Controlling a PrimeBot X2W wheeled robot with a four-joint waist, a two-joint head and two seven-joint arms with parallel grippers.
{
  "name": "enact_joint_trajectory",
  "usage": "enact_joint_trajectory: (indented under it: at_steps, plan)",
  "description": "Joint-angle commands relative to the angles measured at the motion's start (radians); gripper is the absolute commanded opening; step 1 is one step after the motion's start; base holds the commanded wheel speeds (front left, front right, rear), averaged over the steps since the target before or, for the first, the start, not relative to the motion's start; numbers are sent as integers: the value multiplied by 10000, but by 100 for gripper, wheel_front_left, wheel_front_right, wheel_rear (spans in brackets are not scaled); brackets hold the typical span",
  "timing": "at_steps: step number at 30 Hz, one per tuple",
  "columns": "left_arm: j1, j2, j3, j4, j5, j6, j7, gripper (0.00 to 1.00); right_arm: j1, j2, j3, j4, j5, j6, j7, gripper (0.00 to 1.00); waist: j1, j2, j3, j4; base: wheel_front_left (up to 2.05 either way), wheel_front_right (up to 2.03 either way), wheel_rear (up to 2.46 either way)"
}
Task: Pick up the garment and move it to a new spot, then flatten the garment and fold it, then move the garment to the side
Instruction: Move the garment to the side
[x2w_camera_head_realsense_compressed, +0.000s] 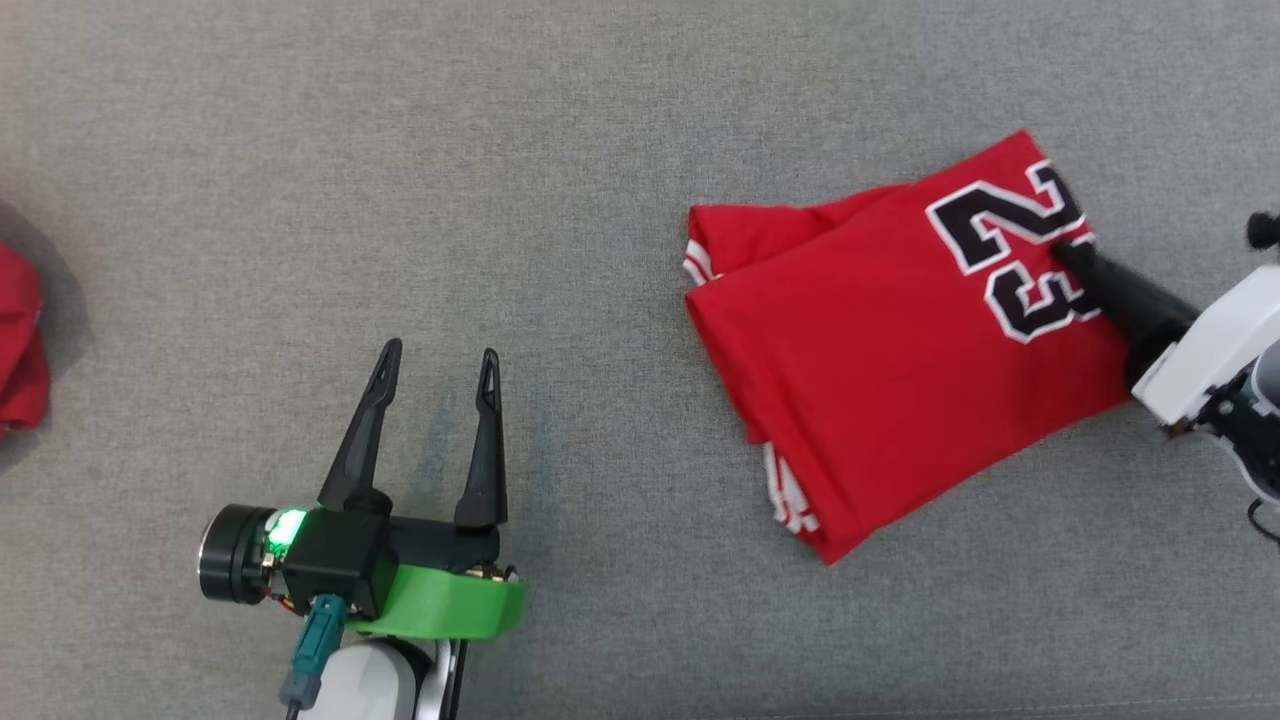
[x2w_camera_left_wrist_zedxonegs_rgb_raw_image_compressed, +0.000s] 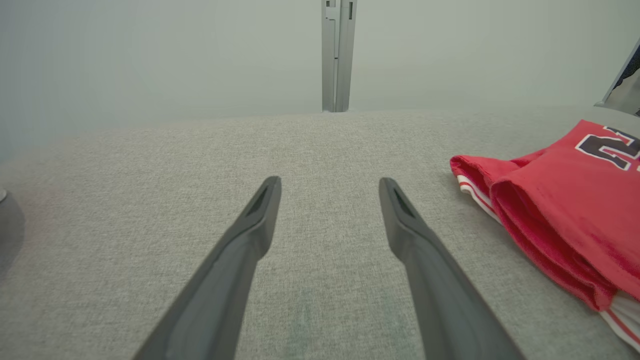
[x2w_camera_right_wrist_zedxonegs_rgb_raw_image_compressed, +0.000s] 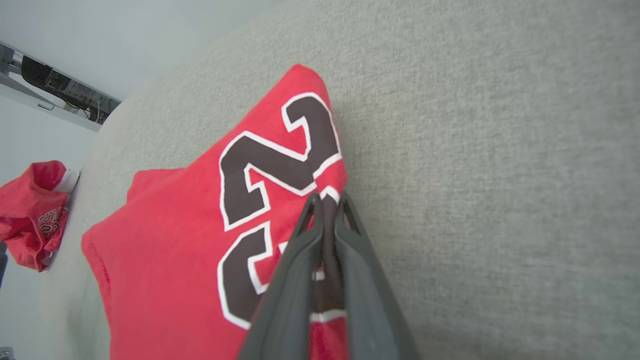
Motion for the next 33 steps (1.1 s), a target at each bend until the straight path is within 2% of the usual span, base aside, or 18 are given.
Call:
enact_joint_trajectory:
  at_steps: [1, 7, 15, 22, 27, 30, 31, 32, 33]
  plan:
    - [-284, 20, 4, -112, 155, -49, -1, 100, -360, -173, -112, 44, -190, -15, -242, 0, -1, 0, 466, -199, 0, 0, 0]
    - [-819, 20, -59, -626, 512, -240, -1, 100, -1516, -905, -352, 505, -620, -15, -782, 0, -1, 0, 1525, -517, 0, 0, 0]
    - [-1516, 28, -82, -1819, 764, -410, -1, 100, -2339, -2565, -1120, 1200, -705, -15, -1318, 0, -1, 0, 2833, -964, 0, 0, 0]
    - [-1762, 197, -301, -2670, 1159, -445, 1, 100, -2560, -3741, -1806, 1673, -585, -15, -1755, 0, -1, 0, 3607, -1203, 0, 0, 0]
    - [-1872, 317, -421, -2964, 1282, -393, 1, 100, -2641, -4324, -2114, 2027, -396, -15, -1978, 0, -1, 0, 3902, -1203, 0, 0, 0]
    - [-1888, 388, -440, -3004, 1264, -341, -1, 100, -2647, -4460, -2200, 2289, -300, -15, -2099, 0, -1, 0, 3952, -1193, 0, 0, 0]
    - [-1893, 397, -453, -2984, 1243, -336, 1, 100, -2692, -4452, -2232, 2409, -305, -17, -2132, 25, -1, 0, 3956, -1178, 0, 0, 0]
    - [-1915, 399, -487, -2936, 1217, -325, 1, 100, -2729, -4457, -2214, 2506, -383, -15, -2162, 84, -1, 0, 3941, -1140, 0, 0, 0]
    - [-1922, 398, -519, -2892, 1198, -320, 2, 100, -2755, -4465, -2186, 2626, -498, -15, -2223, 100, -1, 0, 3909, -1104, 0, 0, 0]
